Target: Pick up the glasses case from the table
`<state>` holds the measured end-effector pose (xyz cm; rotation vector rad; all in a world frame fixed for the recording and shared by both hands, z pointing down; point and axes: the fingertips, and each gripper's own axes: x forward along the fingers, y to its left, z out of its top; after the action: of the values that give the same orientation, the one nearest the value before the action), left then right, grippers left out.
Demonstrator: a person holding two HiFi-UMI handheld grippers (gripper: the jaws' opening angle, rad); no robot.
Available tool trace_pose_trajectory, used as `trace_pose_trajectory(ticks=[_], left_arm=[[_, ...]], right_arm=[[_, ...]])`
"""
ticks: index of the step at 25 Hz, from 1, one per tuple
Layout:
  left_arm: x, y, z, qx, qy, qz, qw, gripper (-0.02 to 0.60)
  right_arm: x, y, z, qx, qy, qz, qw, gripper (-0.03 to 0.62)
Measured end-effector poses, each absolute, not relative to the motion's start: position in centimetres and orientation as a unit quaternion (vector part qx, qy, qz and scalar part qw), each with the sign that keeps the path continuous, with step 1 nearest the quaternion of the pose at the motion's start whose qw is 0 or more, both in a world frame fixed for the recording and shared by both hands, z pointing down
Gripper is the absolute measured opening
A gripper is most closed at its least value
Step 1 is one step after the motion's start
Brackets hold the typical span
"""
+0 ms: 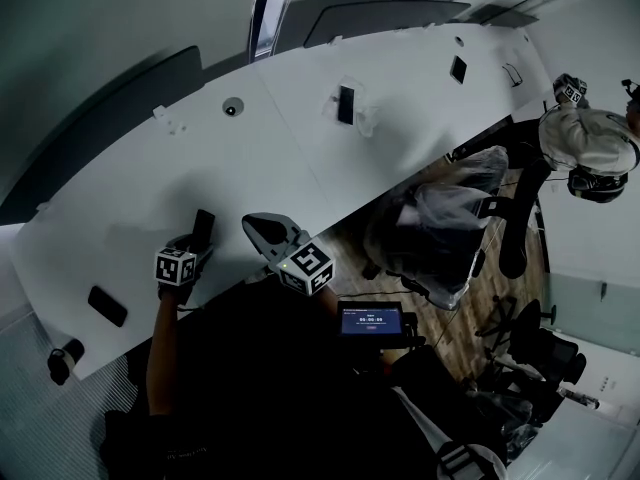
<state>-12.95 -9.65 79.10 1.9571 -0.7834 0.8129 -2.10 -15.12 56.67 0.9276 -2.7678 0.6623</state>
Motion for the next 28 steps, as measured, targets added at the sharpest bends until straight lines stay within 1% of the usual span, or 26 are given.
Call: trace_pose_trajectory(ticks=[4, 10, 13, 16, 20, 22, 23, 25, 28], left_arm=[[-13.0, -11.3, 74.3, 0.797, -0.341, 0.197, 0.458, 0.29], [-15.4, -13.4, 65.1, 0.817, -0.385, 0.018, 0.429, 0.291], [-17.5, -13.9, 60.2, 0.821, -0.411, -0.058, 0.391, 0.291], [-19.6, -13.6, 55.5, 0.825, -0.433, -0.111, 0.345, 0.291], [-20.6, -11.0, 49.9, 0.866, -0.412, -0.157, 0.236, 0.291], [-21.0, -9.2, 48.1, 0.874, -0.389, -0.206, 0.205, 0.291], [-21.3, -8.5, 48.0, 0.869, -0.382, -0.235, 0.208, 0.291], [-22.3, -7.6, 49.4, 0.845, -0.388, -0.284, 0.236, 0.291], [-23.6, -6.7, 52.5, 0.801, -0.424, -0.317, 0.28, 0.291]], right_arm=[[-2.5, -15.0, 57.1, 0.298, -0.925, 0.221, 0.084, 0.008], [-4.4, -14.9, 56.9, 0.27, -0.934, 0.217, 0.087, 0.008], [-5.6, -14.9, 56.6, 0.252, -0.94, 0.21, 0.094, 0.008], [-7.3, -15.1, 55.7, 0.232, -0.948, 0.199, 0.094, 0.008], [-9.6, -14.6, 54.2, 0.193, -0.963, 0.167, 0.09, 0.008], [-11.0, -14.2, 53.3, 0.168, -0.97, 0.154, 0.082, 0.008], [-11.7, -14.1, 53.1, 0.155, -0.973, 0.15, 0.081, 0.008], [-12.9, -13.7, 53.4, 0.132, -0.976, 0.147, 0.088, 0.008], [-13.9, -12.8, 53.4, 0.104, -0.979, 0.148, 0.097, 0.008]])
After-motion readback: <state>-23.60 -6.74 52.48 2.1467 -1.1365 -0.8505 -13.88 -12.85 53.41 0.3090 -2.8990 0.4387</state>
